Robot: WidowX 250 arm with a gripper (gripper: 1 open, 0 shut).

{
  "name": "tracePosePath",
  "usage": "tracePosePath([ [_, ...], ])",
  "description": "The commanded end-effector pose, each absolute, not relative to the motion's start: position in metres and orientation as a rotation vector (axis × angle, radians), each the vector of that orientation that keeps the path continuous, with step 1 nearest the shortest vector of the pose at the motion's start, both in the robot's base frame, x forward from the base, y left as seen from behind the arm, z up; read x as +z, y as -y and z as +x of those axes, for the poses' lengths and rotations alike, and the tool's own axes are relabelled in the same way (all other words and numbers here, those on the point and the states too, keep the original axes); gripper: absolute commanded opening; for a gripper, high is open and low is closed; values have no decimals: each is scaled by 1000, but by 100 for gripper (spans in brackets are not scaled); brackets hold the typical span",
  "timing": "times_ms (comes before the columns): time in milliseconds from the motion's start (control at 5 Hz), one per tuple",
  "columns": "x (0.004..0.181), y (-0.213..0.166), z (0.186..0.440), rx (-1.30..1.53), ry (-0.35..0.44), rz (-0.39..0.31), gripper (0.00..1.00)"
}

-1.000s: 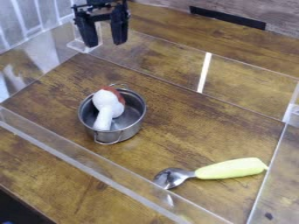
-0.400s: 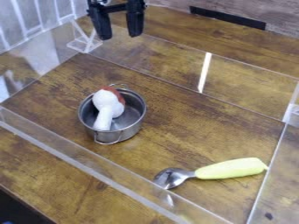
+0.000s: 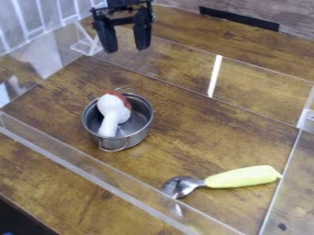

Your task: Put the mushroom in the silver pot

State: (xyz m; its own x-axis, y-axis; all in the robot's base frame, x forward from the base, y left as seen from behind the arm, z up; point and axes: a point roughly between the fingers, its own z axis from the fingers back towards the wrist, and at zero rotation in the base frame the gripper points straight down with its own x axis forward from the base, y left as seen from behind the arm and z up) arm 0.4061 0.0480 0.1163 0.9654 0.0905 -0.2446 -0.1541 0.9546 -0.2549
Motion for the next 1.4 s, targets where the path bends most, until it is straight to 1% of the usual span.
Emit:
tracePosePath([
  [0,161,-35,414,128,-121,-262,100],
  [200,153,-42,417,159,-124,-266,100],
  [400,142,-48,419,183,-139,-260,0],
  [600,139,-56,422,303,-136,-270,100],
  [800,141,-63,425,400,-128,-279,100],
  [1200,115,-85,419,348,-162,-264,100],
])
